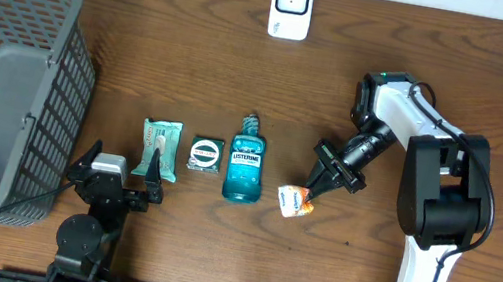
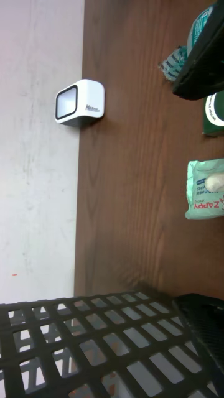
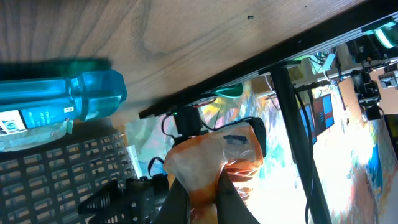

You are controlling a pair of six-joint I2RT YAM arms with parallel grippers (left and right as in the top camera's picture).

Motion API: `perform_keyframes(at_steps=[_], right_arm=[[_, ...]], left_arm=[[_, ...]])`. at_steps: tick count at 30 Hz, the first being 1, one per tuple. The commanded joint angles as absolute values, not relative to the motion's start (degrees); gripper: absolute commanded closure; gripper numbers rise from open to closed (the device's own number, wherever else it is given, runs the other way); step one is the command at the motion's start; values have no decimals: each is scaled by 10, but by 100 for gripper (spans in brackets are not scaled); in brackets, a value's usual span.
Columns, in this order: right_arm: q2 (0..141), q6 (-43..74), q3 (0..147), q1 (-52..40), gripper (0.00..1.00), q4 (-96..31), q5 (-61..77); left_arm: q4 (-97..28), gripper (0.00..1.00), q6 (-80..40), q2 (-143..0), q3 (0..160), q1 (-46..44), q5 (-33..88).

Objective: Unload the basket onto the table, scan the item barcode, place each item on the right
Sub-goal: 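Lift the orange box with the right gripper and turn it over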

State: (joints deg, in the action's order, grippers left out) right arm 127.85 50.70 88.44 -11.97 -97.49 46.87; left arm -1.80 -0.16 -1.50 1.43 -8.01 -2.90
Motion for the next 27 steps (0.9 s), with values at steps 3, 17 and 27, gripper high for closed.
perform_keyframes(at_steps=[3, 17, 27], right_arm=[[1277, 519, 884, -120, 99, -975, 517], [1277, 854, 884, -119, 98, -946, 526], [1277, 1007, 884, -120, 99, -881, 482]], left_arm=[[-38, 2, 0, -14, 3, -78, -34], [-38, 2, 0, -14, 3, -78, -34], [-38, 2, 0, -14, 3, -78, -34]])
